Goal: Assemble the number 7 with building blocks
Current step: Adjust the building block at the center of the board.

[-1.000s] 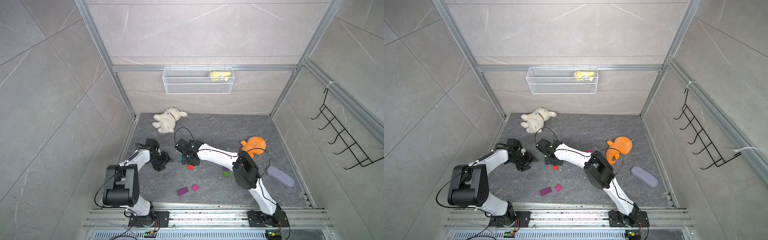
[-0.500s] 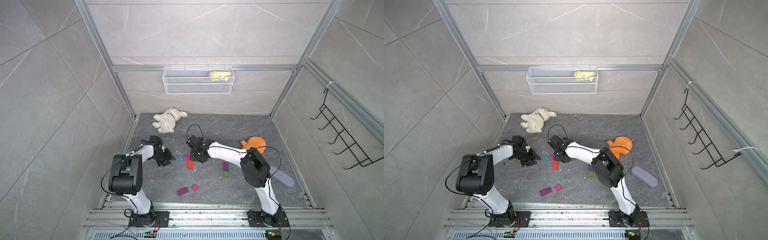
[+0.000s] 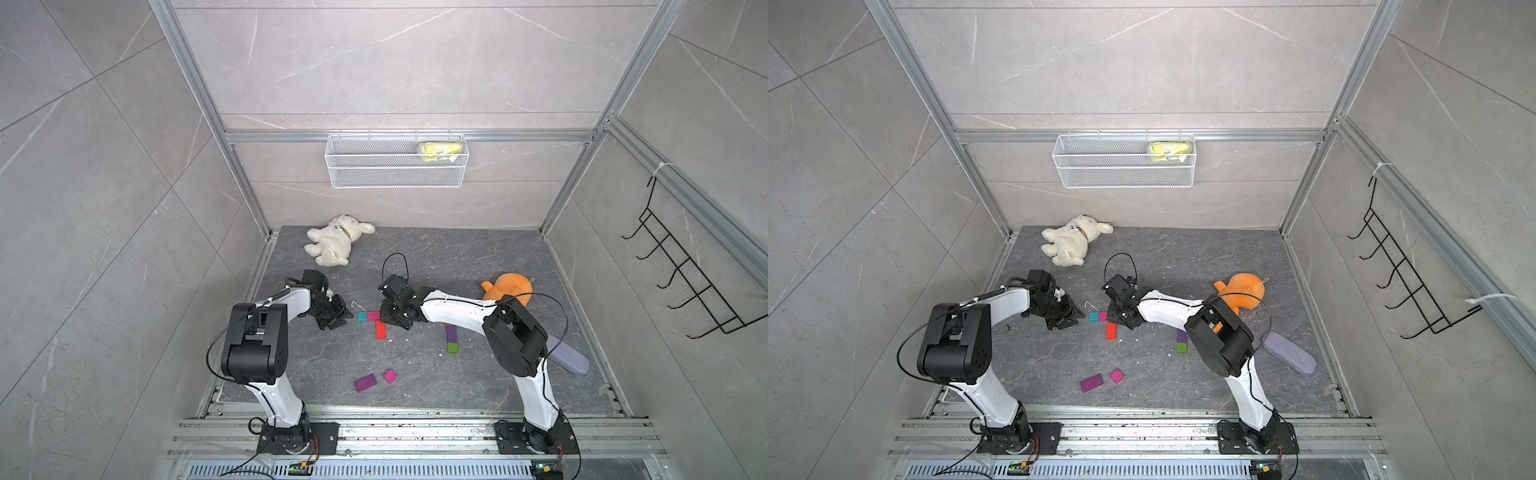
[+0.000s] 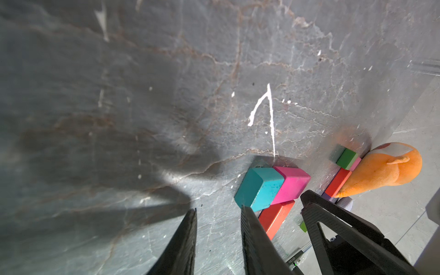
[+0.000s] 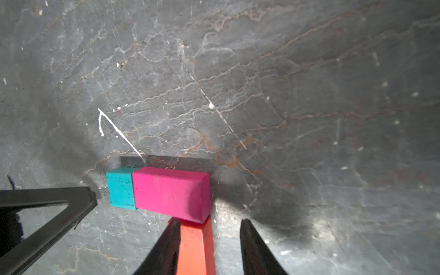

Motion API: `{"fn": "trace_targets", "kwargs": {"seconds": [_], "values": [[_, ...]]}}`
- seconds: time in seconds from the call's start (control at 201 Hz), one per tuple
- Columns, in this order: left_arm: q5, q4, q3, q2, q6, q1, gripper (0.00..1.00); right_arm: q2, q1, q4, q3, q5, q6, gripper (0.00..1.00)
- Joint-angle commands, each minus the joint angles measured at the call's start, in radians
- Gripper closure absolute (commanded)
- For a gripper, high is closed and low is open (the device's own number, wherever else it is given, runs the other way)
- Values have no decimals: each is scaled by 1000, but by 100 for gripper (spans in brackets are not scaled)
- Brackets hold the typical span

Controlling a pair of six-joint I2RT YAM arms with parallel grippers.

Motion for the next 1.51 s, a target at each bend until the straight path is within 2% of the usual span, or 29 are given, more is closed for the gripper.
{"fn": "trace_targets", "kwargs": {"seconds": [0.0, 0.244, 0.747, 1.503], "values": [[15, -4, 37, 13, -6, -4, 67, -40, -10, 58, -30, -12, 23, 55], [16, -10, 58, 41, -8, -16, 69, -45, -22, 136, -78, -32, 53, 54], [-3, -30, 81, 77, -15, -36, 69, -53, -25, 127, -77, -13, 54, 51], [-16, -37, 93, 90, -22, -50, 69, 15, -27, 183, -42, -66, 70, 52]]}}
